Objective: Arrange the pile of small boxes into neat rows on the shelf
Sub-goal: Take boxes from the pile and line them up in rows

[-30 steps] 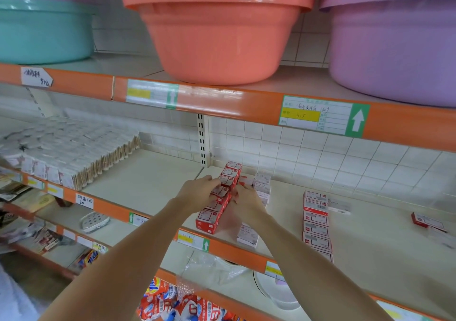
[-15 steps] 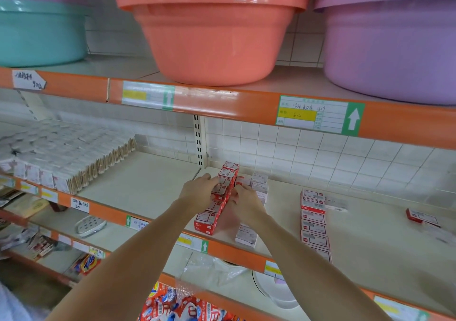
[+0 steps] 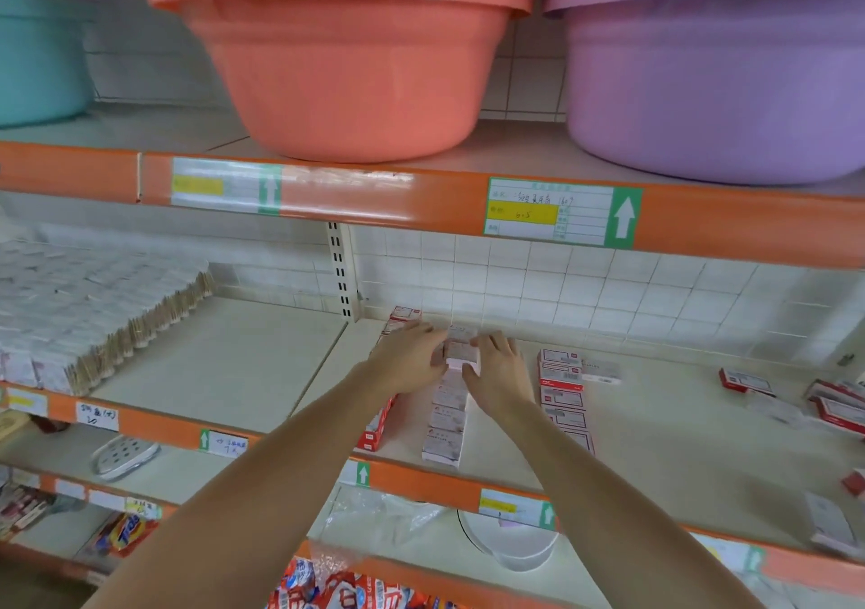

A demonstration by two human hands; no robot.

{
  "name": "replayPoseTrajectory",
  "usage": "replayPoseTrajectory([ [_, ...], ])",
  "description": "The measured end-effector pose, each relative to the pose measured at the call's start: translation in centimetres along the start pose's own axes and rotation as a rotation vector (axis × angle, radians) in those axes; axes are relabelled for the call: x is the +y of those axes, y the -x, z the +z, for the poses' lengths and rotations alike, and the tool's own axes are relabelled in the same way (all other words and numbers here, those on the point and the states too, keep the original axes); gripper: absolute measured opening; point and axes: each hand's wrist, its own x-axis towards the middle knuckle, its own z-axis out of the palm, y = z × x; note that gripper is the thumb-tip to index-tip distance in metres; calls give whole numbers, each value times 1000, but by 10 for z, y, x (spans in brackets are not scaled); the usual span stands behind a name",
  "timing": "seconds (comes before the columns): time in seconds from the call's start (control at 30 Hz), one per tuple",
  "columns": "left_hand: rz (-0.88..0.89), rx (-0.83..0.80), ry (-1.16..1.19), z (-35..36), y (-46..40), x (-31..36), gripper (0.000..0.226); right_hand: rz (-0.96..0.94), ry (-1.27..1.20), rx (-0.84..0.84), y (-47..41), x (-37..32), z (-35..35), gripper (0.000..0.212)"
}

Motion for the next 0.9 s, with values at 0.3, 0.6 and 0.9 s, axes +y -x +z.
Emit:
replayPoseTrajectory([
  [0.3, 138, -72, -61, 34, -55, 69, 49, 173, 64, 14, 38, 80, -51, 57],
  [0.6, 390, -65, -17, 61, -98, 196, 38, 397, 125, 65, 102, 172, -113, 58],
  [0.9, 395, -123, -37, 93, -128, 300, 44, 511, 164, 85, 136, 256, -160, 55],
])
